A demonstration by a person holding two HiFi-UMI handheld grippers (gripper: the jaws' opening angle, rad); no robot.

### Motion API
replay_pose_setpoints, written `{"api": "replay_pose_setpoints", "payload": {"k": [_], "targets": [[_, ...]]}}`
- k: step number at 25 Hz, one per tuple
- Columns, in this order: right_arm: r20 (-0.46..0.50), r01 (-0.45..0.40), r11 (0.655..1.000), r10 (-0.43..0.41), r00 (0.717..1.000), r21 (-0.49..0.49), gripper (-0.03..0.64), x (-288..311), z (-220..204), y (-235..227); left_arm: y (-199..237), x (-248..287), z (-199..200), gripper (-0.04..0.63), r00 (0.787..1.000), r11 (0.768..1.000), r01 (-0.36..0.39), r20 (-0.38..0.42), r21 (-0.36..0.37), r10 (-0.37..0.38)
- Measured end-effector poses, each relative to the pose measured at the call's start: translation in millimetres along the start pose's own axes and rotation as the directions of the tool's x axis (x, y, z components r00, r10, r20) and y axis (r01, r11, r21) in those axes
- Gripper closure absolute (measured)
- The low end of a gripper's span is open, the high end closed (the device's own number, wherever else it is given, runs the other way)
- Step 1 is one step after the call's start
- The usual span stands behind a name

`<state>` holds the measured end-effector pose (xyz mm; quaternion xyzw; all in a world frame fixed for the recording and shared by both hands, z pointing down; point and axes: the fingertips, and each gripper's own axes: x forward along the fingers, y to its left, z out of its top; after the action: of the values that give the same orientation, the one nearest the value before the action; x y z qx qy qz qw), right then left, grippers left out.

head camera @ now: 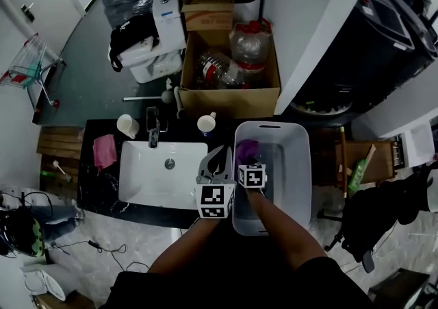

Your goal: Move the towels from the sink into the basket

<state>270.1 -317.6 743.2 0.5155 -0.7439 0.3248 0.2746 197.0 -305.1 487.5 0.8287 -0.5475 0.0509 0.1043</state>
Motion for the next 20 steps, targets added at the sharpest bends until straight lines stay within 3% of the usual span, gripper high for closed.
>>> {"api": "replay_pose_setpoints", "payload": {"k": [10,20], "targets": [[0.057,-0.003,1.0,0.003,0.998,-0.008,0.407,-23,19,0,-7,1,-1,0.583,1.0,1.0,0.018,0.0,-0.022,-0.018],[0.222,0.021,0.999,-0.027,0.975,0.025,0.408,-82,73,9,-18,-6,-8,0.583,0.996,0.996,0.092,-0.001,-0.004,-0.092]]}}
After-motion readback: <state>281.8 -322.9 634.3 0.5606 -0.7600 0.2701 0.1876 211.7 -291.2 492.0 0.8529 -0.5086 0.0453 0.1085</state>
